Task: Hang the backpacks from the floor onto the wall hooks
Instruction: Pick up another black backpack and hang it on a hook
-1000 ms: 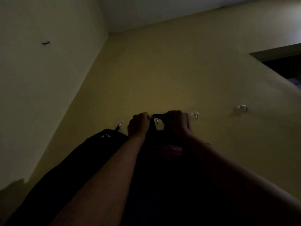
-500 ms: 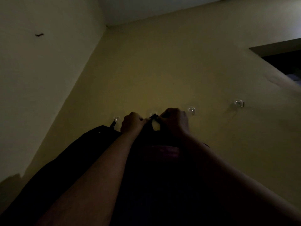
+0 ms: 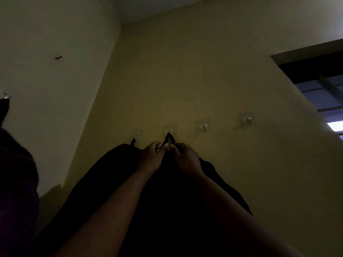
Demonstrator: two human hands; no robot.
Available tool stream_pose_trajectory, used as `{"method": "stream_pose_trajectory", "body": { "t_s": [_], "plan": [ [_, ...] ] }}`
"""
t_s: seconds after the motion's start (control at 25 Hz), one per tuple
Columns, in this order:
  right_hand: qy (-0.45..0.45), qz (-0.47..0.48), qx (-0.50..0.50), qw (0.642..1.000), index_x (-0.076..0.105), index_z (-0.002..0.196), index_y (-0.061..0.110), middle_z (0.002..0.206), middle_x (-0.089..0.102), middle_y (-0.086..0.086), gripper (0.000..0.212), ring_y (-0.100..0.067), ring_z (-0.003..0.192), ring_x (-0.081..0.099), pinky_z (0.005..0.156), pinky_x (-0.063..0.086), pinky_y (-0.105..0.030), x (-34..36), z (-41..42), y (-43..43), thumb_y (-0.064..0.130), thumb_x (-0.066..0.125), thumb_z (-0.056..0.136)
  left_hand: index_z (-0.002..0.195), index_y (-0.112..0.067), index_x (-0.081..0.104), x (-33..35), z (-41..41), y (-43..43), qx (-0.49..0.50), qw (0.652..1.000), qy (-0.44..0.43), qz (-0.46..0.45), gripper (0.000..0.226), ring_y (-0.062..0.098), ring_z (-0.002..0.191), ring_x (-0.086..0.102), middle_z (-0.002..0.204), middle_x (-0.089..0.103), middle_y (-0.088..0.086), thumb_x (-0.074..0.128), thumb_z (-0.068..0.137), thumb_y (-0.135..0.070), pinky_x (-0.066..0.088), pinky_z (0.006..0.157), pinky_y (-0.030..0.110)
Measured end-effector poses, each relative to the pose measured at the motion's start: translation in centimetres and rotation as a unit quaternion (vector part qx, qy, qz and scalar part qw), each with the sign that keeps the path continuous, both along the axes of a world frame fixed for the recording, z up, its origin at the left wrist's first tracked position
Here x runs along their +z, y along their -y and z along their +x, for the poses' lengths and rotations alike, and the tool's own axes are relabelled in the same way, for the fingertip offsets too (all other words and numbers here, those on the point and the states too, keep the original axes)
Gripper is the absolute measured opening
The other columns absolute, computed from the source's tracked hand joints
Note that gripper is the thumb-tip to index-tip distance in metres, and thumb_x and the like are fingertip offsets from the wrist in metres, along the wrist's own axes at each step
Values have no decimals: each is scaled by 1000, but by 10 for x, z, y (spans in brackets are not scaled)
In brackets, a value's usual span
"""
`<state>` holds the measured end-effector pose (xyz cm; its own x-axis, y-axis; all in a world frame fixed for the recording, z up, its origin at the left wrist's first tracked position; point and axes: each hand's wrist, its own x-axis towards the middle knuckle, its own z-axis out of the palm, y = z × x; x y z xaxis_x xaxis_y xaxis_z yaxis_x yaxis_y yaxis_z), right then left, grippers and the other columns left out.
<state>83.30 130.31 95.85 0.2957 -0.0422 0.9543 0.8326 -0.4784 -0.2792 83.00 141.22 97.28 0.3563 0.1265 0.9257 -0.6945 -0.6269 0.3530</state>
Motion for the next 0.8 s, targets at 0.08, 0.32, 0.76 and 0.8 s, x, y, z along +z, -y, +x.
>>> {"method": "stream_pose_trajectory", "body": {
  "t_s": [0.08, 0.32, 0.76, 0.8],
  "plan": [
    [-53, 35, 52, 997, 55, 127, 10, 129, 60, -10, 40, -23, 119, 56, 96, 43, -30, -16, -20, 3, 33, 43, 96, 132, -11, 48, -21, -17, 4, -38, 999, -13, -36, 49, 25, 122, 53, 136, 55, 9, 44, 93, -40, 42, 94, 29],
    [-159, 113, 131, 972, 56, 126, 14, 124, 62, -6, 43, -19, 111, 58, 97, 47, -34, -68, -84, 15, 40, 40, 97, 131, -17, 51, -83, -74, 12, -180, 973, -72, -129, 46, 20, 124, 50, 137, 53, 6, 46, 92, -40, 40, 94, 27],
    [-301, 186, 118, 928, 54, 128, 19, 124, 62, -5, 52, -20, 114, 59, 95, 48, -32, -207, -239, 4, 53, 44, 90, 138, -12, 41, -226, -229, -3, -301, 917, -216, -149, 50, 20, 134, 41, 145, 44, 6, 35, 96, -38, 29, 105, 24],
    [-315, 197, 114, 921, 52, 130, 18, 127, 60, -5, 54, -19, 117, 57, 99, 47, -33, -226, -261, 1, 54, 44, 90, 139, -11, 40, -244, -245, -7, -299, 913, -232, -149, 50, 20, 136, 39, 146, 43, 5, 33, 97, -37, 26, 107, 23]
  ]
}}
